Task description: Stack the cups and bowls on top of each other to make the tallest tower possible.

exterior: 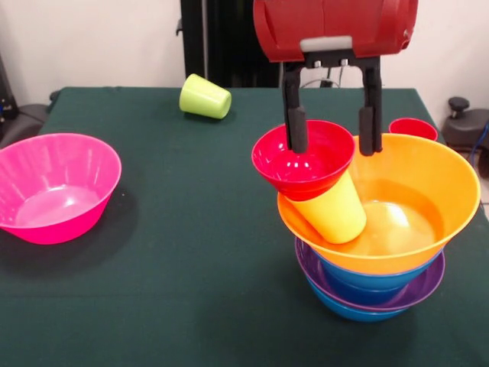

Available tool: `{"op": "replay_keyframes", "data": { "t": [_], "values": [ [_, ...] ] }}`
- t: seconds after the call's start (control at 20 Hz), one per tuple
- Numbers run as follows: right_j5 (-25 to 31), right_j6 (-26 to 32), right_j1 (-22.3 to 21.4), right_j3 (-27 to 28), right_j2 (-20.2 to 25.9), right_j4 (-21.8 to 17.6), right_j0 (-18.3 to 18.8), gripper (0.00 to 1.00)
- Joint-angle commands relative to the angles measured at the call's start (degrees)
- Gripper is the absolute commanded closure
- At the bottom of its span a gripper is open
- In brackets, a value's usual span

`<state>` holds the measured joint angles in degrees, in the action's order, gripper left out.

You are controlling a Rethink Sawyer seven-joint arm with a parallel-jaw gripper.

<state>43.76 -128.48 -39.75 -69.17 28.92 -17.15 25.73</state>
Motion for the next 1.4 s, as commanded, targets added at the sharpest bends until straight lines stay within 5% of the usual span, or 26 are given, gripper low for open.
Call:
{"op": "replay_keyframes", "data": {
  "t": [0.05,0.75,1.4],
  "values": [
    [8.1,14.2,1.3,0.2,1.6,-3.4,-0.4,0.00],
    [13.4,16.3,0.3,-1.0,2.9,-1.9,0.1,0.00],
    [12.1,14.7,1.0,-3.6,3.2,-2.4,0.7,0.00]
  ]
}}
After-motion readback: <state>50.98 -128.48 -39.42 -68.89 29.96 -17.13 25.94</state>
